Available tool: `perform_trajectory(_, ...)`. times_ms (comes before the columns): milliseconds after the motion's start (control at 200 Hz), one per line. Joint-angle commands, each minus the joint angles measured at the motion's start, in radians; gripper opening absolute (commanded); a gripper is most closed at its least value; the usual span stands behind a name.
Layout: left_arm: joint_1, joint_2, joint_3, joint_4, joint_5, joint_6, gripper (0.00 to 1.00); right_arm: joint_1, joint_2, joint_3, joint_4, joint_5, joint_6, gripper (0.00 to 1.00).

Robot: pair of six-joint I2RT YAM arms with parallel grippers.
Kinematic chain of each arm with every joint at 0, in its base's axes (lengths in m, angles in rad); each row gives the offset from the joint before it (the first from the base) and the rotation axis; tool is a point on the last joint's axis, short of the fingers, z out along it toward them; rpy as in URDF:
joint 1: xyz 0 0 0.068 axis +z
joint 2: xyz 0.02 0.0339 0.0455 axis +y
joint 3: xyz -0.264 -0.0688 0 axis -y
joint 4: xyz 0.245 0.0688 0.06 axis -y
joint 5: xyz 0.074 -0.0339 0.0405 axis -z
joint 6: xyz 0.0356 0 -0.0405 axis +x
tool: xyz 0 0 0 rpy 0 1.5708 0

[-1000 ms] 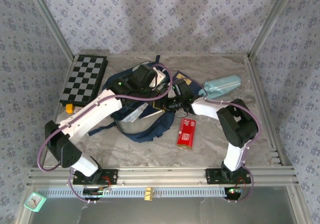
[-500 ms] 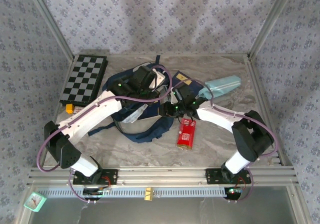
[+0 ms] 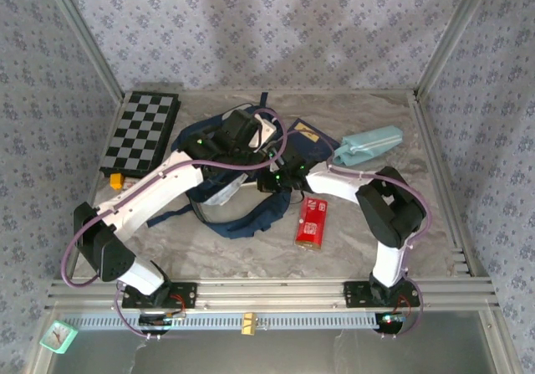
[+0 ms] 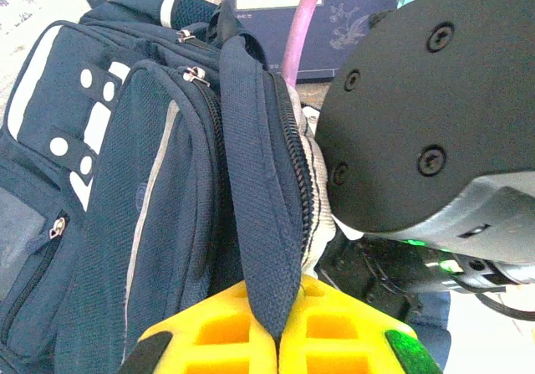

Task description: Pack the student bag

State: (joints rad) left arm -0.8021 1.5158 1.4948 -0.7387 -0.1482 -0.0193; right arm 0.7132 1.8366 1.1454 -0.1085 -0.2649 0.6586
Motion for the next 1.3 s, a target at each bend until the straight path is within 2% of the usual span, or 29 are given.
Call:
perform_trajectory(0,-0.008,-0.076,0.024,0.084,0.02,-0.005,0.0,0.002,0.03,0.039,0.104,0.02,0.027,0.08)
perform_trajectory(165,-0.007,-0.081,0.017,0.067,0.004,0.004,0.0,0.017,-0.062,-0.022,0.117,0.021,0.004,0.13)
perform_trajectory(385,-0.007,-0.111,-0.053,0.036,0.006,-0.012,0.0,-0.005,-0.309,-0.195,0.03,0.059,-0.022,0.21)
perform_trajectory(510,-0.006,-0.138,-0.126,0.017,0.01,-0.047,0.0,-0.068,-0.439,-0.285,-0.023,0.067,-0.017,0.26)
perform_trajectory(660,-0.008,-0.163,-0.204,0.005,0.031,-0.098,0.0,-0.173,-0.495,-0.31,-0.114,0.065,-0.015,0.26)
perform_trajectory(725,-0.008,-0.164,-0.22,0.007,0.063,-0.123,0.01,-0.225,-0.496,-0.298,-0.157,0.092,-0.011,0.26)
perform_trajectory(890,-0.035,-0.158,-0.167,0.028,0.182,-0.218,0.4,-0.372,-0.415,-0.231,-0.192,0.071,-0.02,0.27)
perform_trajectory(945,-0.054,-0.155,-0.154,0.053,0.205,-0.248,0.49,-0.4,-0.383,-0.209,-0.185,0.081,-0.022,0.27)
perform_trajectory(1129,-0.063,-0.078,-0.096,0.144,0.183,-0.432,0.51,-0.463,-0.253,-0.095,-0.183,0.049,-0.093,0.28)
perform_trajectory(1299,-0.063,0.032,-0.071,0.232,0.152,-0.659,0.51,-0.496,-0.121,0.016,-0.194,0.024,-0.131,0.29)
